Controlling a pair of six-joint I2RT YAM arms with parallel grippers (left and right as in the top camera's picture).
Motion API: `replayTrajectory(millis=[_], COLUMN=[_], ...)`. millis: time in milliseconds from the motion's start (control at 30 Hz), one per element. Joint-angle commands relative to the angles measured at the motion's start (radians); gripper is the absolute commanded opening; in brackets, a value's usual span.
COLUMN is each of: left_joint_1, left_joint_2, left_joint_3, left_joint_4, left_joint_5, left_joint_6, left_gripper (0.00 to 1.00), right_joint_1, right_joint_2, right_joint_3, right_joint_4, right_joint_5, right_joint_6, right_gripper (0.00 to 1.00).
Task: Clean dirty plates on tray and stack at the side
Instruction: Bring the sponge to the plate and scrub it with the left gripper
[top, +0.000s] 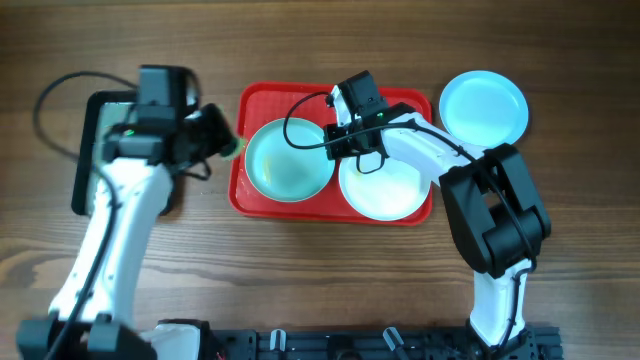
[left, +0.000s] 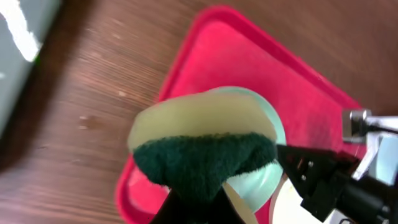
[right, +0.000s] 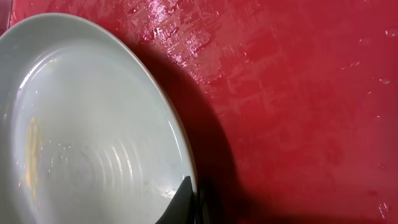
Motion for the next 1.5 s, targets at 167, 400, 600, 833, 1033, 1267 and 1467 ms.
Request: replayTrajectory(millis=[167,400,600,833,1033,1267,1467], left_joint_1=[-0.182,-0.219,-0.219,-0.218,-0.218,-0.218,-0.218], left_joint_2=[0.298,0.45,0.515,0.518,0.461,0.427,0.586], left_joint_3=[0.012,0.012,0.012,0.015,0.09,0.122,0.122], left_joint_4=[0.202,0.237,0.139,0.027,0.03,0.234,0.244], left_joint_5=[0.031,0.064,-0.035,-0.542,-0.546,0.038,0.055], left_joint_6=[-0.065,-0.103,-0.026,0.067,0.066,0.062,0.066], left_gripper=[0.04,0.04,0.04,0.04,0.04,0.04,0.04], right_joint_1=[-0.004,-0.004,-0.004,-0.004,-0.004,-0.004,-0.004], right_joint_2=[-0.022,-0.022,-0.022,-0.022,-0.022,-0.022,-0.022], right_joint_3=[0.012,0.012,0.012,0.012,0.012,0.012,0.012], right_joint_4=[0.005,0.011,0.011,0.01,0.009,0.011,0.011], right_joint_5=[0.043,0.051,0.055,0.055,0.055,0.055,0.054], right_joint_6=[0.077,0.113,0.112,0.112,0.111,0.111,0.111], right_gripper=[0.04,0.04,0.04,0.04,0.04,0.04,0.04])
